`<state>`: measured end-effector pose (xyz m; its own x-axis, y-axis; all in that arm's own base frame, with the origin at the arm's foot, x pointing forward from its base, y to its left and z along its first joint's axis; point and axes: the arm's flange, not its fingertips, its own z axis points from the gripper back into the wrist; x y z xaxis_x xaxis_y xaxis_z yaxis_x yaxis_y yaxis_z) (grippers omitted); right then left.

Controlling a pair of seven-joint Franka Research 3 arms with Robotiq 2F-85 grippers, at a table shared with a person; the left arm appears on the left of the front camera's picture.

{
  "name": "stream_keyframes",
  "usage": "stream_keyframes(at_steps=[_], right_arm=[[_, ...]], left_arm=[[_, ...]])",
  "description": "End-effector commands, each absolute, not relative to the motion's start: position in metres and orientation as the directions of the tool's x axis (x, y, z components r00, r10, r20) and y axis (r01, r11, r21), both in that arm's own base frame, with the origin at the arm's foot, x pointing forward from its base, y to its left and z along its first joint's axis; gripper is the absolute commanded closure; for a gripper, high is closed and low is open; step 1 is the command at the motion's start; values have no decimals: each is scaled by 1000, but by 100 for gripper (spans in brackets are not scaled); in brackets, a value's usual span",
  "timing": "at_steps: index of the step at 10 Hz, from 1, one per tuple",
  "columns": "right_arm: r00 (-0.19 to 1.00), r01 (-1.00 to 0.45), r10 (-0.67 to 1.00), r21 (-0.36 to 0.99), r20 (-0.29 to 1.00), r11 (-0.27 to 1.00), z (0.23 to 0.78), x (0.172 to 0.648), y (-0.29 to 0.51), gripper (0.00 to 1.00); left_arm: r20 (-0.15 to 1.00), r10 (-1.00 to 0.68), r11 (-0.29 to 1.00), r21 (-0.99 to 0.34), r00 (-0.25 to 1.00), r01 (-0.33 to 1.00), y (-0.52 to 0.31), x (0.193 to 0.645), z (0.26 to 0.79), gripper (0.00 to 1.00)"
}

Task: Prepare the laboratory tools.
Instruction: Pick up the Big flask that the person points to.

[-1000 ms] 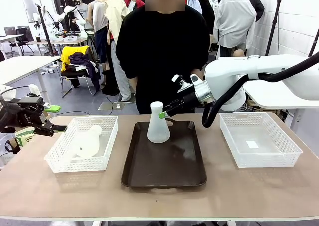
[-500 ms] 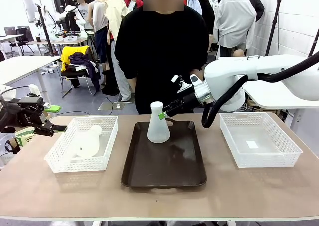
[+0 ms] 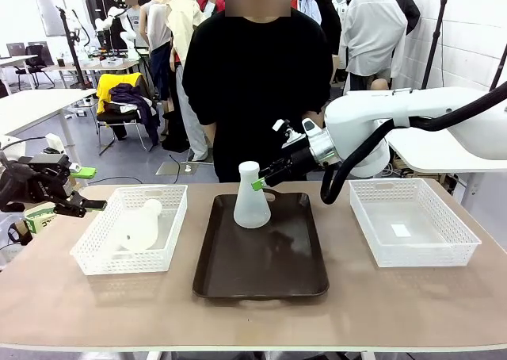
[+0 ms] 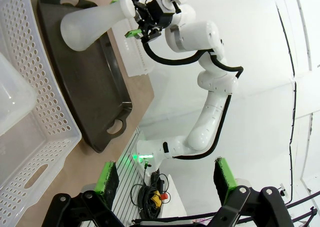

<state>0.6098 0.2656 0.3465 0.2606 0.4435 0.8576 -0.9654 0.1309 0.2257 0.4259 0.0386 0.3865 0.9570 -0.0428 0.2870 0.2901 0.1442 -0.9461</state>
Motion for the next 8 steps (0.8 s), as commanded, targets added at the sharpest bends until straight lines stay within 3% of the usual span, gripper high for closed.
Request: stream_keyframes(at_steps=[1, 8], right_arm=[[258, -966, 445, 221, 857, 133, 347, 610, 264, 0], [258, -966, 445, 221, 857, 133, 347, 610, 264, 0]], left_arm=[[290, -48, 155, -943, 956, 294, 40, 425, 388, 0], [290, -48, 155, -943, 956, 294, 40, 425, 388, 0]])
